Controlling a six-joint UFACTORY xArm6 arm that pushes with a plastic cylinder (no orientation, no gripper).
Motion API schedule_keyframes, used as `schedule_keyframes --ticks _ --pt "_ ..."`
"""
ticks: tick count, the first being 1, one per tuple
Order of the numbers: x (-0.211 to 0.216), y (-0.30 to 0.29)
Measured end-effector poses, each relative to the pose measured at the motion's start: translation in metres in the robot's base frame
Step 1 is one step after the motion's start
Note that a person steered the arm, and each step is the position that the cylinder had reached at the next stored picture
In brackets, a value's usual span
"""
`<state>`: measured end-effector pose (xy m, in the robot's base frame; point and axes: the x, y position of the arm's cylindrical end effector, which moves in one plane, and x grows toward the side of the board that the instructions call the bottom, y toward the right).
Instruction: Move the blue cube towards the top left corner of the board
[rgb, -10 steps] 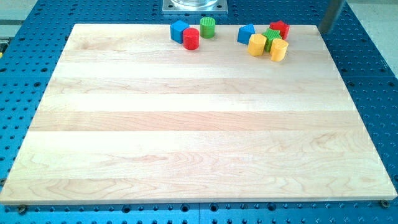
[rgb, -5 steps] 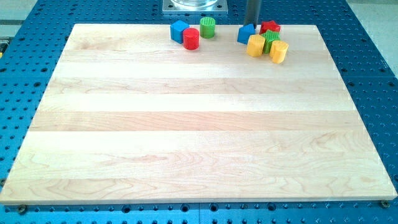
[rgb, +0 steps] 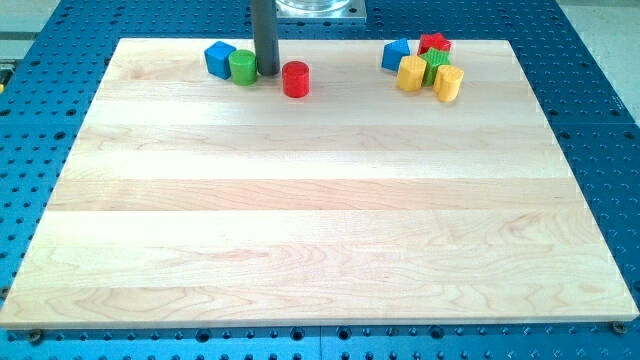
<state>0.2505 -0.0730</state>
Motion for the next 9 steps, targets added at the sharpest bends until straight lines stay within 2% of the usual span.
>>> schedule_keyframes --ticks 1,3,5,6,8,9 --pt "-0.015 -0.007" --pt "0.005 -0.075" --pt "0.006 -0.094" --pt "0.043 -0.107" --pt "0.009 -0.158" --pt "0.009 -0.134"
